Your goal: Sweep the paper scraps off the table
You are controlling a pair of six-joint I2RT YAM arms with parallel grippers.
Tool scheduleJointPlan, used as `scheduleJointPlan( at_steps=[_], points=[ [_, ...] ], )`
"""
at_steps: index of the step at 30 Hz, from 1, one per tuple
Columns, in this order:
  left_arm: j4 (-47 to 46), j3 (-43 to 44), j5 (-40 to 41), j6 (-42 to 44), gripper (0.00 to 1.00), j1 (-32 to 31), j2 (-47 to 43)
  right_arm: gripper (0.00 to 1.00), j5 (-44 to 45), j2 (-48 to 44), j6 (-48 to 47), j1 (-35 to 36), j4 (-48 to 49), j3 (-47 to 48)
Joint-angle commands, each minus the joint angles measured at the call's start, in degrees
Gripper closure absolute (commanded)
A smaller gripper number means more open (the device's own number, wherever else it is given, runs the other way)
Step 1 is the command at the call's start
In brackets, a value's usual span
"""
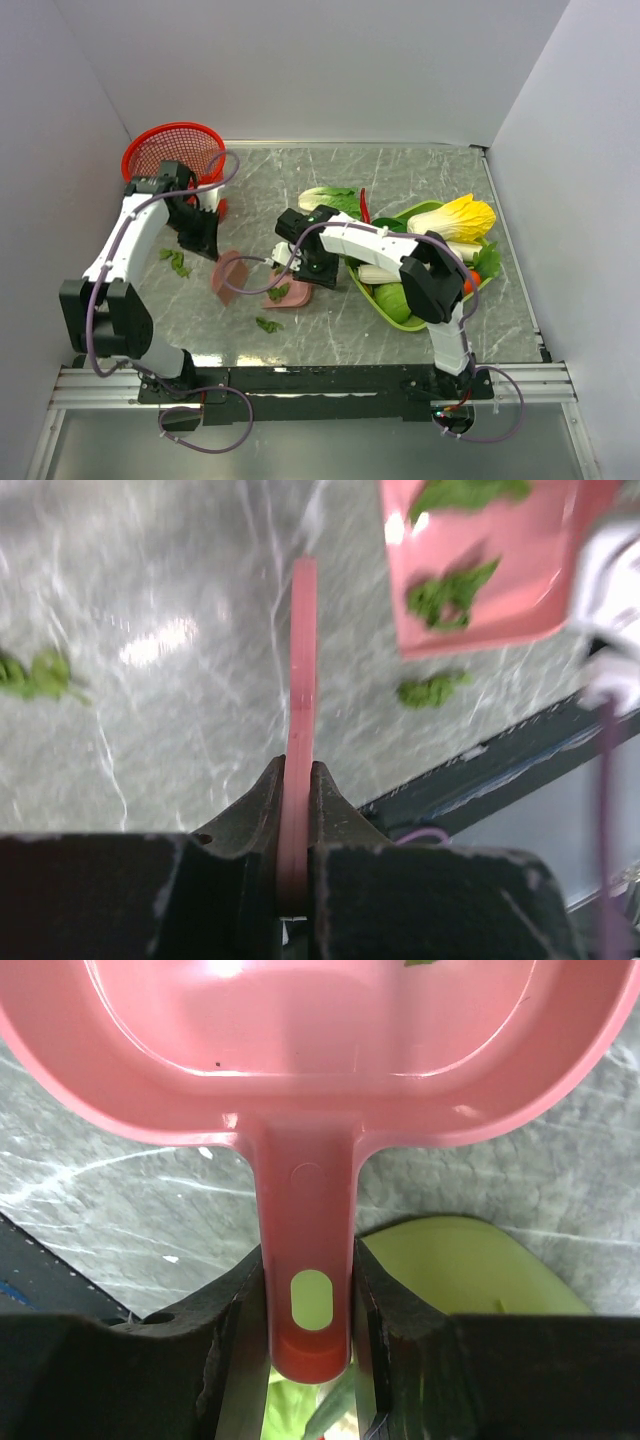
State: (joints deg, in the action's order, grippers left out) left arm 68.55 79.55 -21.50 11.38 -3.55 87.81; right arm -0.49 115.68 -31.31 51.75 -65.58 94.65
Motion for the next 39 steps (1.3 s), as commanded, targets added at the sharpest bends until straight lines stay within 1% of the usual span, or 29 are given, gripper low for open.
scheduleJointPlan(
  at_steps=[1, 5, 8, 11, 12, 14, 15, 16, 18, 20, 25, 26, 27, 29, 30, 33, 39],
  points=[
    [1.9, -3.9, 0.9, 3.7, 0.99, 1.3, -4.4, 1.0, 0.2, -5.3, -0.3, -0.7, 3.5, -2.3],
    [3.7, -4.1, -0.1, 6.2, 0.99, 2.3, -6.0, 1.0, 0.1, -5.6, 0.1, -1.3, 4.7, -3.3],
    [5.2, -4.1, -2.8, 9.4, 0.99, 3.2, -7.8, 1.0, -0.6, -5.8, 1.3, -2.3, 4.7, -3.9],
    [7.4, -5.0, -9.0, 14.9, 0.99, 3.4, -10.5, 1.0, -1.9, -6.1, 2.7, -3.3, 4.7, -4.2],
    [7.5, -5.6, -10.0, 17.6, 0.99, 3.4, -12.1, 1.0, -2.1, -6.2, 3.2, -3.5, 4.7, -4.4],
    [7.9, -7.7, -12.3, 20.4, 0.99, 3.4, -13.7, 1.0, -2.2, -6.4, 3.3, -3.7, 4.7, -4.6],
    [8.6, -8.4, -13.6, 25.4, 0.99, 3.4, -15.0, 1.0, -2.2, -6.5, 3.4, -3.8, 4.7, -4.7],
    [9.5, -9.8, -15.0, 27.9, 0.99, 3.4, -15.6, 1.0, -2.3, -6.8, 3.3, -3.8, 4.7, -4.9],
    [10.0, -11.5, -16.0, 33.0, 0.99, 3.4, -17.4, 1.0, -2.9, -7.0, 3.6, -4.3, 4.8, -5.1],
    [10.1, -12.6, -15.8, 35.5, 0.99, 3.4, -18.5, 1.0, -3.7, -7.0, 3.6, -4.6, 4.2, -5.0],
    [10.1, -16.8, -19.8, 46.2, 0.99, 3.4, -25.9, 1.0, -4.3, -6.9, 3.9, -5.3, 4.1, -5.5],
    [10.0, -17.2, -20.1, 47.2, 0.99, 2.9, -26.5, 1.0, -4.3, -6.8, 3.9, -5.3, 4.1, -5.4],
    [10.0, -17.8, -19.8, 48.4, 0.99, 0.8, -26.7, 1.0, -4.2, -6.6, 4.0, -5.3, 4.0, -5.4],
    [10.1, -18.1, -19.1, 48.3, 0.99, -2.1, -26.2, 1.0, -4.3, -6.4, 4.2, -5.3, 4.1, -5.2],
    [10.1, -18.4, -18.8, 48.0, 0.99, -4.5, -25.3, 1.0, -4.3, -6.3, 4.2, -5.3, 4.1, -5.0],
    [9.2, -19.2, -19.3, 47.8, 0.99, -8.2, -24.0, 1.0, -4.2, -5.9, 4.2, -5.3, 4.1, -4.7],
    [1.8, -19.3, -18.4, 44.1, 0.99, -11.9, -21.0, 1.0, -4.0, -5.5, 4.1, -5.3, 4.0, -4.3]
  ],
)
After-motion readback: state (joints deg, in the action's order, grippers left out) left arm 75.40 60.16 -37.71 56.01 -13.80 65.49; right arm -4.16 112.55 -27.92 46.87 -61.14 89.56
